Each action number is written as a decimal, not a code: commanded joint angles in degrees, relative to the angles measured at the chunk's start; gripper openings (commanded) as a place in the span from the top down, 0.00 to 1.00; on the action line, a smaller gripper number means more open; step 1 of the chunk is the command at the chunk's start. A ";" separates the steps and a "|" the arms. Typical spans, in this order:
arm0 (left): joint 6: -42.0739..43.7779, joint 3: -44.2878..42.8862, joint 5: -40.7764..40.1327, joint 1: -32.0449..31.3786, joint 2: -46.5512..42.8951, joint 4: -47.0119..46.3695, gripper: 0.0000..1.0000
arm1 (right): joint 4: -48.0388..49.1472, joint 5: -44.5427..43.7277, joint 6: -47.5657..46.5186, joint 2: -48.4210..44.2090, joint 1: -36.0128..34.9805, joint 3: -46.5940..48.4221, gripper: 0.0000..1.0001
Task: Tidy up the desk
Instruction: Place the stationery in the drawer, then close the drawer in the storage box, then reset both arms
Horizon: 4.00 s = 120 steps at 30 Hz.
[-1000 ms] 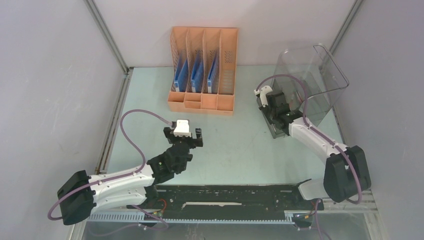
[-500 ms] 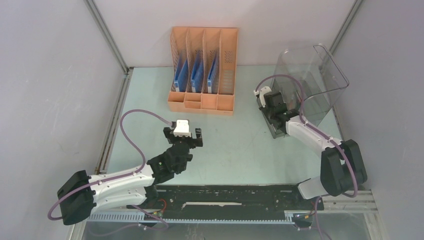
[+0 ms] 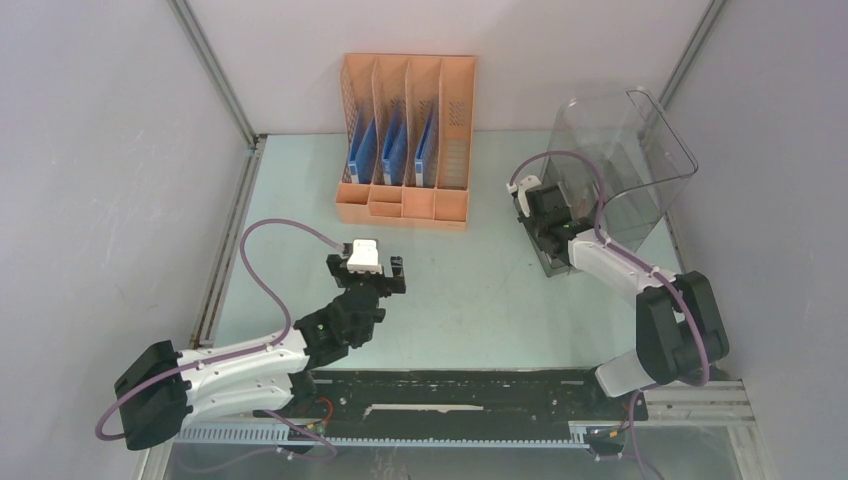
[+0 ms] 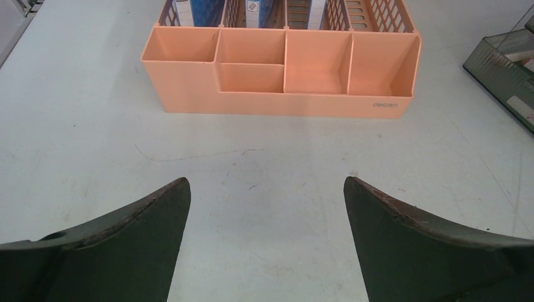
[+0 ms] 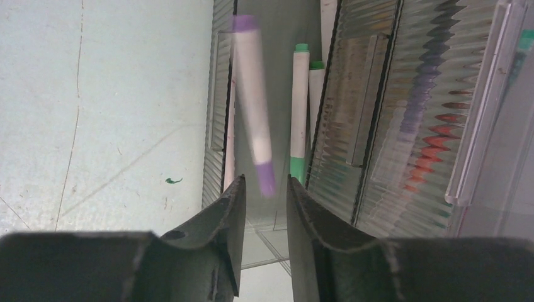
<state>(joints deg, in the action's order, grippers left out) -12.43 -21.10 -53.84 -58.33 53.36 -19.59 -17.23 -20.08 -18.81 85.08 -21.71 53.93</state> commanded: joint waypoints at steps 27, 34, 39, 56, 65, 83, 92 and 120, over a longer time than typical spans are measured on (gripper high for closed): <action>0.47 -0.44 -1.94 0.41 0.61 -2.34 0.01 | -10.19 25.09 -4.56 -4.22 -0.01 4.73 0.64; 0.47 -0.43 -1.79 0.41 0.70 -2.39 0.02 | -9.89 23.97 -5.00 -3.98 0.09 4.77 0.80; 0.64 -0.33 -1.42 0.36 0.59 -2.46 0.04 | -9.00 22.53 -4.90 -3.65 0.02 4.86 0.95; 1.61 1.63 -0.13 0.27 -0.97 -4.64 0.04 | -4.52 -2.37 -15.16 11.58 -10.02 7.40 1.00; 1.70 2.20 0.18 0.32 -1.67 -5.17 0.04 | 3.25 -13.39 -20.50 18.72 -6.72 7.71 1.00; 1.97 1.70 0.31 0.31 -0.81 -5.01 0.04 | -0.37 -9.40 -18.34 13.07 -2.94 7.65 0.79; 1.75 0.59 -0.20 0.32 0.38 -4.03 0.04 | -17.97 17.58 -14.22 -5.27 -5.03 7.38 0.75; -13.17 -28.45 37.14 29.52 -19.23 35.82 0.00 | -22.17 63.00 3.58 -48.12 28.11 16.19 0.01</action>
<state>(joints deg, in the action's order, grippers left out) -20.73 -42.98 -28.40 -33.78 34.94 7.99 -41.74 39.31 -22.87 37.45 5.21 65.73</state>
